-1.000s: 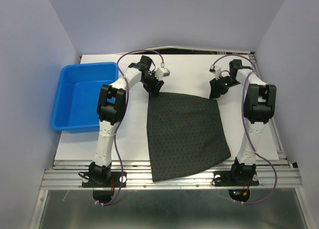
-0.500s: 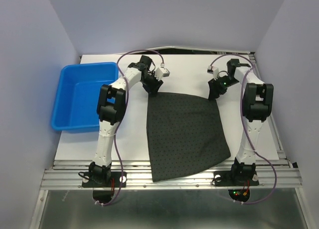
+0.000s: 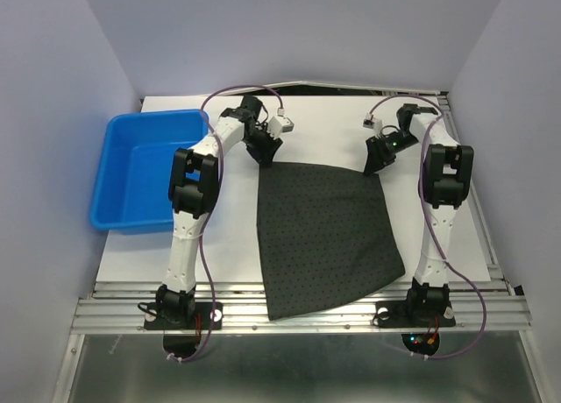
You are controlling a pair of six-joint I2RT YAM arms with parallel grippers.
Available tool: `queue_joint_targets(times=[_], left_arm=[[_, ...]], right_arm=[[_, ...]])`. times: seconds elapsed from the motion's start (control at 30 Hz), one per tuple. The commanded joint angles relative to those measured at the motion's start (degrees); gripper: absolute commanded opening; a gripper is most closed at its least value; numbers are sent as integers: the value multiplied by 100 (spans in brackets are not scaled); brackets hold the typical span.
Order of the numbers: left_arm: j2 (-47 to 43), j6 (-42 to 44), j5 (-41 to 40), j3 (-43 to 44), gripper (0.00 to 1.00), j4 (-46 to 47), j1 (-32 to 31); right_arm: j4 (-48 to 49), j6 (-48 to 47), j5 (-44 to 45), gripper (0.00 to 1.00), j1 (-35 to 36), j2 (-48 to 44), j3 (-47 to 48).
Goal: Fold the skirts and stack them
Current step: Fold the skirt
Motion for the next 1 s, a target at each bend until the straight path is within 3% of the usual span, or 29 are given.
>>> queue_joint_targets(times=[0.0,0.13,0.23,0.27,0.33,0.4,0.57,0.73,0.97], left_arm=[[-8,157,29,278,49,-226,52],[18,192,55,269,48,-279,52],[27,306,116,261,34,-384,52],[10,306,108,261,26,-384,52],[-61,298,117,287,17,-367,87],[-122,70,108,392,0,-200,184],[-166,-851,-428,1059,0,625,473],[-289,-951,-797,1684,0,1161,589],[-1211,-547,-657,923,0,1593,589]], right_arm=[[-79,-268,300,42,-29,15,-259],[35,-347,379,30,93,-81,-453],[210,-304,458,13,155,-187,-611],[254,-251,458,3,155,-222,-629],[404,-93,432,1,155,-275,-620],[701,239,432,1,155,-397,-611],[1904,1109,712,1,155,-775,-673],[2478,1507,959,1,103,-960,-279],[2953,1542,1013,1,103,-1328,-83]])
